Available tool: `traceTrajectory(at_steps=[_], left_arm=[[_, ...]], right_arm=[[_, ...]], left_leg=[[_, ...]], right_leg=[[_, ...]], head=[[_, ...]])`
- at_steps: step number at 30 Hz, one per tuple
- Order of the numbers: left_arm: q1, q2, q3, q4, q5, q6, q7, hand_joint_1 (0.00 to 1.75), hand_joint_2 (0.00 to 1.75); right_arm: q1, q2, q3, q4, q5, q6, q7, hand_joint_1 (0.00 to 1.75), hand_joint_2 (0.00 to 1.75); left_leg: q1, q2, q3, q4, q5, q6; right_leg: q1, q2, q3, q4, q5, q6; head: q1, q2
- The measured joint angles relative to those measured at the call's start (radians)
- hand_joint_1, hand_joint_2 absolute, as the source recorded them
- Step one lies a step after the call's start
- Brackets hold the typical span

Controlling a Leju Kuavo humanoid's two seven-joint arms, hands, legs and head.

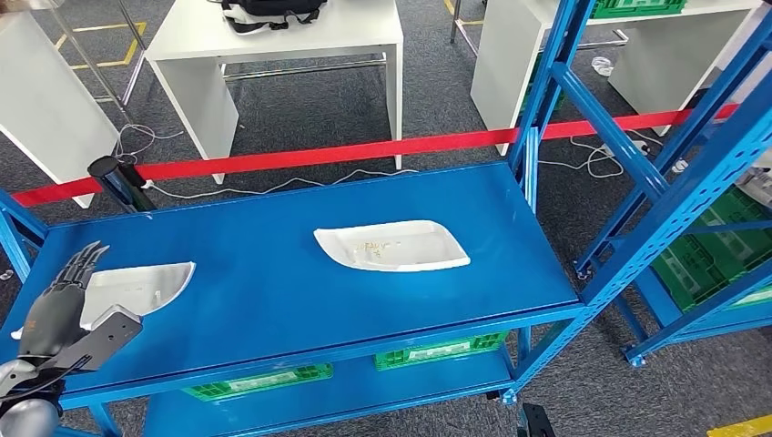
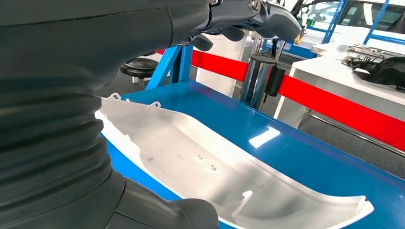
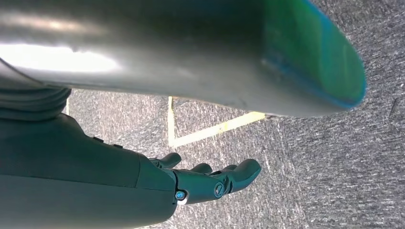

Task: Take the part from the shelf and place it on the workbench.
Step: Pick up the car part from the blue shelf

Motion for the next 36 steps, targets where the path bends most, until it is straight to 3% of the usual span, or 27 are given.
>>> traceTrajectory(at_steps=[14,24,26,28,30,36], left_arm=[[-0.079,0.012,-0.11,0.175,-0.347,0.126,0.138,0.0,1.75],[-0.169,0.006,-0.181,0.335,-0.416,0.127,0.146,0.01,1.75],[-0.18,0.004,-0.19,0.358,-0.432,0.128,0.155,0.24,1.75],[-0.189,0.003,-0.2,0.381,-0.448,0.128,0.162,1.1,1.75],[-0.197,0.003,-0.207,0.401,-0.459,0.125,0.164,1.75,1.75],[-0.22,0.002,-0.224,0.448,-0.463,0.107,0.154,1.75,1.75]], right_arm=[[0.0,0.0,-0.015,0.0,0.0,-0.004,-0.007,0.0,0.0],[0.0,0.0,-0.018,0.0,0.001,-0.005,-0.005,0.0,0.0],[0.0,0.0,-0.019,0.0,0.003,-0.004,-0.004,0.0,0.0],[0.0,0.0,-0.021,0.0,0.007,-0.003,-0.004,0.0,0.0],[0.001,0.0,-0.023,0.0,0.01,-0.002,-0.005,0.0,0.0],[0.001,0.0,-0.024,0.0,0.015,0.0,-0.007,0.0,0.0]], left_leg=[[0.0,0.0,0.0,0.0,0.0,0.0],[0.0,0.0,0.0,0.001,0.0,0.0],[0.0,0.0,0.0,0.001,0.0,0.0],[0.0,0.0,0.0,0.001,0.0,0.0],[0.0,0.0,0.0,0.001,0.0,0.0],[0.0,0.0,0.0,0.001,0.0,0.0]], right_leg=[[0.0,0.0,0.0,0.0,0.0,0.0],[0.0,0.0,0.0,0.0,0.001,0.0],[0.0,0.0,0.0,0.0,0.001,0.0],[0.0,0.0,0.0,0.0,0.001,0.0],[0.0,0.0,0.0,0.0,0.001,0.0],[0.0,0.0,0.0,0.0,0.001,0.0]], head=[[0.0,0.0],[0.0,0.0],[0.0,0.0],[0.0,0.0],[0.0,0.0],[0.0,0.0]])
